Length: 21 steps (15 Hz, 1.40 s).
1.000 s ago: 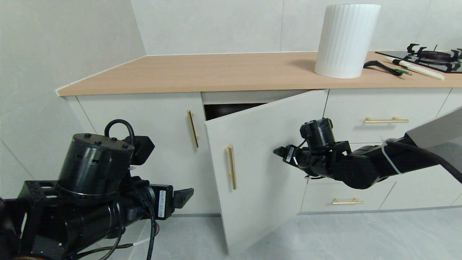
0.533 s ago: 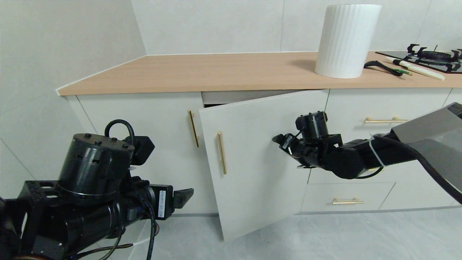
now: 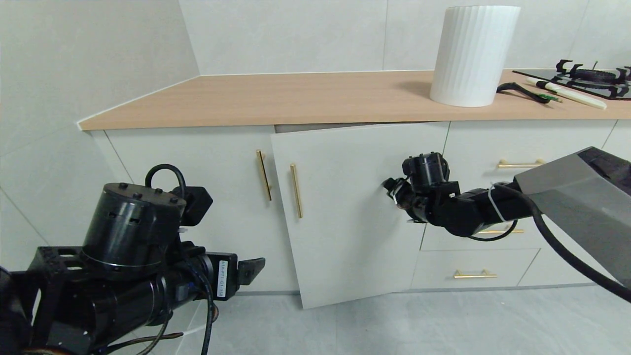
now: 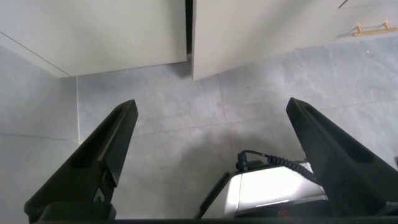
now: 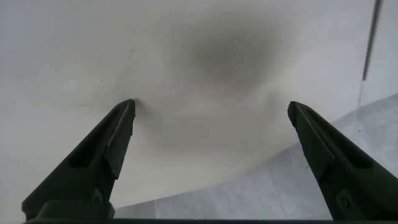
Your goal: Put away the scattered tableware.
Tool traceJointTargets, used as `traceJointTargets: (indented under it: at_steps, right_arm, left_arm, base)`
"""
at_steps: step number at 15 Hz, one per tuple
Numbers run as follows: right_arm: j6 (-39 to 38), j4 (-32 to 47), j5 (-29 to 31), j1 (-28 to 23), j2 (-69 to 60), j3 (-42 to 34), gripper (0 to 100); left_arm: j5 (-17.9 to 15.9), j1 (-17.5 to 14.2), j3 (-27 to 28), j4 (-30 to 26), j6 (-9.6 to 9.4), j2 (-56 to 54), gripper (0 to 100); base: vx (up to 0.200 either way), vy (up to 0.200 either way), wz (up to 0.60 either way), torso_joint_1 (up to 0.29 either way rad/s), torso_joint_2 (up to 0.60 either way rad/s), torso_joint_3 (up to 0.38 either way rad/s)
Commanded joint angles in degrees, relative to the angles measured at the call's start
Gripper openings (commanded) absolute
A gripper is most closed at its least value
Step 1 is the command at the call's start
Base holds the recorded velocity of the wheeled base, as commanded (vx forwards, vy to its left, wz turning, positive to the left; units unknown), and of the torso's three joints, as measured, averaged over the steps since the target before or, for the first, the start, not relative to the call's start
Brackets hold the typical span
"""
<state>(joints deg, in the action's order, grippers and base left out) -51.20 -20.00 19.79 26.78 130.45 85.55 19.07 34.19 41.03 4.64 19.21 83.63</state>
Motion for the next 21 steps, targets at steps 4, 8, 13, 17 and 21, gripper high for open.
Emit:
traceJointTargets:
  at_steps: [4, 8, 13, 17, 21]
  right_arm:
    - [0.22, 0.05, 4.03, -0.77, 2.97, 3.22, 100]
    - [0.4, 0.23, 6.14, -1.29, 4.28, 4.89, 100]
    - [0.49, 0.84, 6.67, -1.73, 4.28, 5.59, 100]
    - [0.58, 1.11, 6.67, -1.73, 3.85, 5.5, 100]
    - [0.58, 1.11, 6.67, -2.0, 3.85, 5.41, 100]
  left_arm:
    - [0.01, -0.01, 0.01, 0.01, 0.04, 0.13, 100]
    - [0.01, -0.01, 0.01, 0.01, 0.04, 0.22, 100]
    - [0.01, -0.01, 0.01, 0.01, 0.04, 0.13, 100]
    - [0.01, -0.01, 0.01, 0.01, 0.04, 0.22, 100]
    - [0.01, -0.01, 0.01, 0.01, 0.04, 0.13, 100]
  base:
    - [0.0, 0.0, 0.0, 0.0, 0.0, 0.0]
    - [0.0, 0.0, 0.0, 0.0, 0.0, 0.0]
    - [0.0, 0.0, 0.0, 0.0, 0.0, 0.0]
    - [0.0, 0.0, 0.0, 0.0, 0.0, 0.0]
    - [0.0, 0.0, 0.0, 0.0, 0.0, 0.0]
